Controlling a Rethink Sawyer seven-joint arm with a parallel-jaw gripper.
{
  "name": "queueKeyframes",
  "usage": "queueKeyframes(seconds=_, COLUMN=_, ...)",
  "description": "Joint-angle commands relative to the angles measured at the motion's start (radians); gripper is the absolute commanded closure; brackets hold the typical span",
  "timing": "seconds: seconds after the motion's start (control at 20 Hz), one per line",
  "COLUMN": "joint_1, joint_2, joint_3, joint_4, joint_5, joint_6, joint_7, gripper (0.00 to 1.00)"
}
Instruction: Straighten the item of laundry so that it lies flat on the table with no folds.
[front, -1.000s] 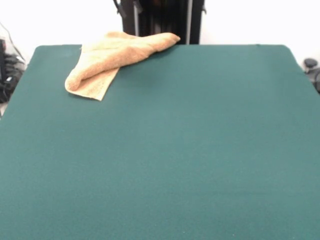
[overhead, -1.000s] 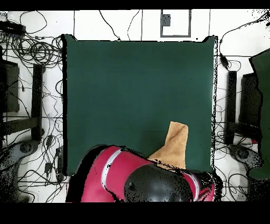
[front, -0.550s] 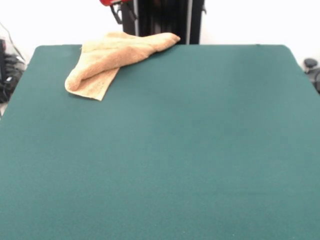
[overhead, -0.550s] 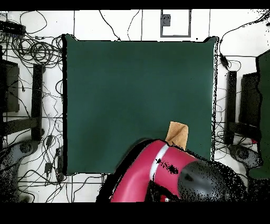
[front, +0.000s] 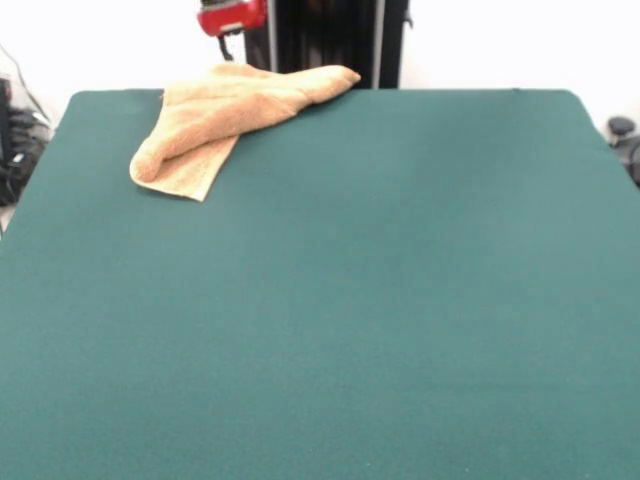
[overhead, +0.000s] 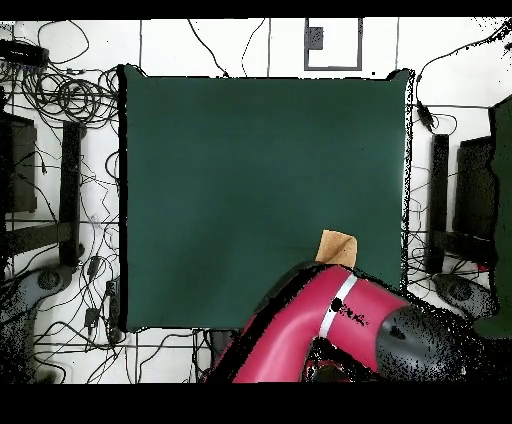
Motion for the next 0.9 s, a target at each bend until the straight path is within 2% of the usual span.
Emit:
queueKeyframes(seconds=0.05, joint_1=0.032, joint_2=0.119, joint_3=0.115, joint_4=-0.046, joint_5=0.259, joint_6=-0.016, joint_7=-0.435, gripper=0.0)
queueKeyframes(seconds=0.2, joint_1=0.034, joint_2=0.146, joint_3=0.083, joint_4=-0.023, joint_5=0.423, joint_6=-0.127, joint_7=-0.506, gripper=0.0)
queueKeyframes(seconds=0.25, joint_1=0.046, joint_2=0.16, joint_3=0.061, joint_4=-0.001, joint_5=0.525, joint_6=-0.205, joint_7=-0.558, gripper=0.0)
queueKeyframes(seconds=0.55, joint_1=0.071, joint_2=0.211, joint_3=0.048, joint_4=0.036, joint_5=0.765, joint_6=-0.457, joint_7=-0.532, gripper=0.0)
queueKeyframes(seconds=0.7, joint_1=0.106, joint_2=0.219, joint_3=0.043, joint_4=0.05, joint_5=0.827, joint_6=-0.509, joint_7=-0.483, gripper=0.0)
queueKeyframes(seconds=0.9, joint_1=0.124, joint_2=0.226, joint_3=0.068, joint_4=0.016, joint_5=0.835, joint_6=-0.503, joint_7=-0.412, gripper=0.0)
